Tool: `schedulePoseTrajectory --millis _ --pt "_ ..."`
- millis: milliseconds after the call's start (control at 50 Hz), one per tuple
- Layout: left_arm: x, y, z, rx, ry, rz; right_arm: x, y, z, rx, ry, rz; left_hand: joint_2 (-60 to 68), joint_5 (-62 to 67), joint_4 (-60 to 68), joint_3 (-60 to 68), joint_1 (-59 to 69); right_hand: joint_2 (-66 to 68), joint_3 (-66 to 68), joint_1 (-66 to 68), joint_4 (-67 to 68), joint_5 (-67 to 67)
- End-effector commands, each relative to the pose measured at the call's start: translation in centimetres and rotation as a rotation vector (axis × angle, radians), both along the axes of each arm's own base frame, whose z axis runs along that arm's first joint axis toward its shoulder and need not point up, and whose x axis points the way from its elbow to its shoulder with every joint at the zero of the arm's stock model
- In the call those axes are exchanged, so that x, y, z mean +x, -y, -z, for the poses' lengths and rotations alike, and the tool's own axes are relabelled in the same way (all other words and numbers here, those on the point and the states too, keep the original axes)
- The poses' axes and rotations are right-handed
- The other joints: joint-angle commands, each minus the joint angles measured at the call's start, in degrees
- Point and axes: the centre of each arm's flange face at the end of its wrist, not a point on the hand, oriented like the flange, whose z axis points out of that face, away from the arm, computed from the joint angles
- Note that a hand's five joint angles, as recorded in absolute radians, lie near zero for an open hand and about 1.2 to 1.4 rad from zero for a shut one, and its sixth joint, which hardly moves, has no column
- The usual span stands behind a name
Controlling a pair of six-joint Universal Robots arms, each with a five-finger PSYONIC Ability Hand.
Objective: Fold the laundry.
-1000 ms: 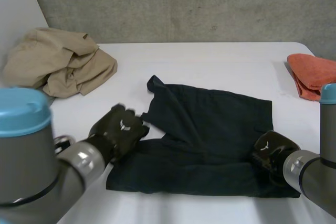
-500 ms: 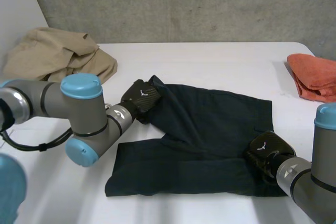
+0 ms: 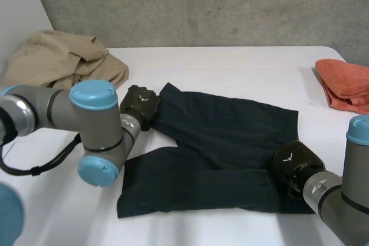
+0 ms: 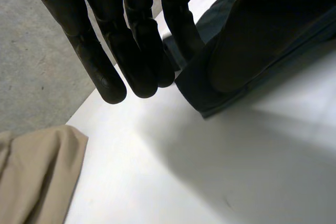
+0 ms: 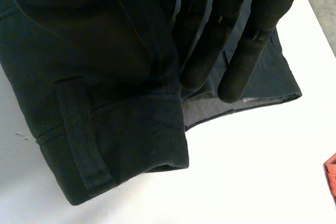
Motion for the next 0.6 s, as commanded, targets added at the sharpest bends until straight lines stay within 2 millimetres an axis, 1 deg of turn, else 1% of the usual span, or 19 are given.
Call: schedulePoseTrajectory --millis 20,40,100,140,160,180,200,220,260,340,360,400,420,480,500,560,580,600 --pt "0.6 -3.5 -0.1 0.034 0.105 0.030 0.2 -0.3 0.0 0.000 0.001 -0.011 11.5 15.1 11.5 11.9 13.4 12.2 11.7 16.0 11.4 11.2" --pt "0.9 -3.7 0.3 0.043 0.149 0.030 0.3 -0.4 0.0 0.002 0.001 -0.015 11.5 15.1 11.5 11.9 13.4 12.2 11.7 16.0 11.4 11.2" --pt "1.2 -4.0 0.7 0.044 0.202 0.026 0.7 -0.8 0.0 0.007 0.013 -0.026 11.5 15.1 11.5 11.9 13.4 12.2 11.7 16.0 11.4 11.2" --pt "1.4 -3.8 0.9 0.037 0.235 0.019 0.9 -1.0 0.0 0.012 0.024 -0.025 11.5 15.1 11.5 11.9 13.4 12.2 11.7 16.0 11.4 11.2" --pt "1.3 -3.9 0.8 0.030 0.238 0.021 0.9 -1.0 0.0 0.013 0.029 -0.024 4.4 8.0 4.3 4.8 6.3 12.2 11.7 16.0 11.4 11.2" --pt "1.2 -3.9 0.8 0.027 0.240 0.022 0.9 -1.0 0.0 0.015 0.035 -0.019 -12.5 -8.9 -12.5 -12.1 -10.6 12.2 11.7 16.0 11.4 11.2" --pt "1.2 -3.8 0.6 0.020 0.239 0.020 0.9 -1.0 -0.1 0.015 0.039 -0.016 -48.7 -45.0 -48.7 -48.3 -46.7 12.2 11.7 16.0 11.4 11.2" --pt "1.2 -3.8 0.5 0.015 0.238 0.018 0.9 -1.0 0.0 0.017 0.039 -0.016 -57.0 -53.4 -57.0 -56.6 -55.1 12.2 11.7 16.0 11.4 11.2" --pt "1.1 -3.7 -0.1 0.006 0.217 0.019 0.9 -1.0 0.0 0.020 0.041 -0.014 -54.1 -50.5 -54.1 -53.7 -52.2 12.2 11.7 16.0 11.4 11.2" --pt "1.3 -4.3 -2.9 -0.033 0.166 0.012 0.8 -0.9 0.0 0.021 0.042 -0.007 -52.9 -49.3 -52.9 -52.5 -51.0 12.2 11.7 16.0 11.4 11.2" --pt "1.8 -4.9 -3.9 -0.032 0.144 0.003 0.8 -0.9 0.0 0.020 0.042 -0.007 -52.2 -48.6 -52.3 -51.8 -50.3 12.2 11.7 16.0 11.4 11.2" --pt "2.4 -5.7 -4.7 -0.022 0.120 -0.006 0.7 -0.8 -0.1 0.017 0.043 -0.004 -50.4 -46.7 -50.4 -50.0 -48.5 12.2 11.7 16.0 11.4 11.2" --pt "2.9 -6.8 -5.0 0.008 0.100 -0.007 0.7 -0.8 -0.1 0.015 0.043 -0.001 -47.2 -43.6 -47.2 -46.8 -45.3 12.2 11.7 16.0 11.4 11.2" --pt "3.7 -8.8 -5.6 0.073 0.063 0.008 0.5 -0.7 -0.2 0.011 0.045 0.005 -46.2 -42.5 -46.2 -45.8 -44.3 12.2 11.7 16.0 11.4 11.2" --pt "4.2 -10.3 -5.8 0.132 0.045 0.032 0.5 -0.6 -0.3 0.008 0.046 0.005 -45.8 -42.2 -45.9 -45.4 -43.9 12.2 11.7 16.0 11.4 11.2" --pt "4.8 -12.6 -5.4 0.240 0.032 0.079 0.5 -0.6 -0.6 -0.003 0.048 0.009 -45.2 -41.5 -45.2 -44.8 -43.2 12.2 11.7 16.0 11.4 11.2" --pt "5.0 -14.0 -5.0 0.306 0.027 0.119 0.5 -0.6 -0.7 -0.006 0.048 0.008 -44.3 -40.7 -44.3 -43.9 -42.4 12.2 11.7 16.0 11.4 11.2" --pt "5.1 -14.6 -4.7 0.343 0.029 0.139 0.5 -0.6 -0.7 -0.006 0.048 0.008 -44.1 -40.5 -44.2 -43.8 -42.2 12.2 11.7 16.0 11.4 11.2"
